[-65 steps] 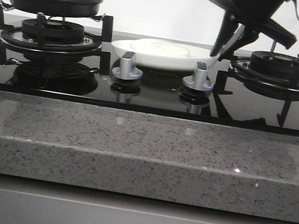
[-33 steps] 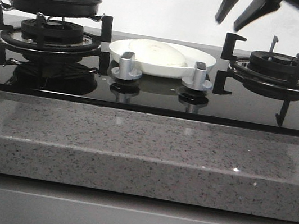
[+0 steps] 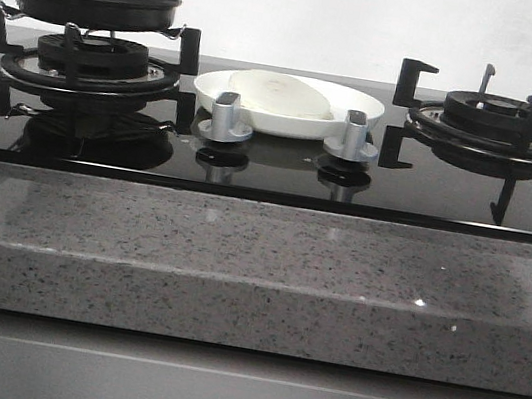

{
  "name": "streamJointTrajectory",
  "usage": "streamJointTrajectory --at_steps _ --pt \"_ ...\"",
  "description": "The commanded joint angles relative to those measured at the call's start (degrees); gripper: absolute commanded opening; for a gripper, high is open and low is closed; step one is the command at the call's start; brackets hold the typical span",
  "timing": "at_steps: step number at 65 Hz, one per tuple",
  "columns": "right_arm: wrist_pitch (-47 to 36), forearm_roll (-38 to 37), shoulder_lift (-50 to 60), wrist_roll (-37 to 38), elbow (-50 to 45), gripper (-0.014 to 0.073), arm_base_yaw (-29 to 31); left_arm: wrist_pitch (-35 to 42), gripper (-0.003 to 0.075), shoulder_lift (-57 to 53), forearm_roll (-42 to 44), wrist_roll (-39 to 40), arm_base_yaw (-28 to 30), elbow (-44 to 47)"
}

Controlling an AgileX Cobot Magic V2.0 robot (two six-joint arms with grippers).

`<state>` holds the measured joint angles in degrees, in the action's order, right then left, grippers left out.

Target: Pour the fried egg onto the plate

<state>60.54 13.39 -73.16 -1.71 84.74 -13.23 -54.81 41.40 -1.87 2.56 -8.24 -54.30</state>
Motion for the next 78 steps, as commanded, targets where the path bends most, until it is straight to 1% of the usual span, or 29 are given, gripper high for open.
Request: streamJointTrajectory --at_steps 1,11,24,35,42,46,50,59,64,66,70,78 --pt "-5.65 -2.21 7.55 -0.95 -5.01 0.0297 0.08 3.87 0.0554 -0.20 -0.45 0.71 -0.40 -1.37" --pt "-6.24 -4.89 17.08 -0.95 -16.82 0.0297 0.08 3.87 0.0554 -0.20 -0.45 0.71 -0.40 -1.37" --pt "-8.37 -6.04 29.18 -1.00 -30.69 0.0297 0.08 3.87 0.0554 -0.20 -0.45 0.71 -0.40 -1.37" --pt "-10.50 -6.40 38.81 -1.00 -39.40 0.0297 0.08 3.87 0.0554 -0.20 -0.60 0.71 -0.40 -1.37" --pt "-10.78 -6.68 43.29 -1.00 -42.76 0.0294 0.08 3.75 0.0543 -0.20 -0.60 0.71 -0.40 -1.37" --pt "-10.78 -6.68 45.24 -1.00 -44.34 0.0256 0.08 3.75 0.0494 -0.20 -0.60 0.71 -0.40 -1.37" --pt "-10.78 -6.68 46.74 -1.00 -45.35 0.0190 0.08 3.75 0.0410 -0.20 -0.60 0.71 -0.40 -1.37" --pt "-10.55 -6.68 47.41 -1.00 -46.04 0.0016 0.08 3.75 0.0179 -0.20 -0.60 0.71 -0.40 -1.37" --pt "-10.55 -6.68 47.41 -1.00 -46.04 -0.0052 0.08 3.75 0.0064 -0.20 -0.60 0.71 -0.40 -1.37" --pt "-10.55 -6.68 47.41 -1.00 -46.04 -0.0071 0.08 3.75 0.0031 -0.20 -0.60 0.71 -0.40 -1.37" --pt "-10.55 -6.68 47.41 -1.00 -46.04 -0.0067 0.08 3.75 -0.0020 -0.20 -0.60 0.71 -0.40 -1.37" --pt "-10.41 -6.76 47.41 -0.92 -46.04 -0.0068 0.08 3.75 -0.0019 -0.20 -0.60 0.71 -0.40 -1.37"
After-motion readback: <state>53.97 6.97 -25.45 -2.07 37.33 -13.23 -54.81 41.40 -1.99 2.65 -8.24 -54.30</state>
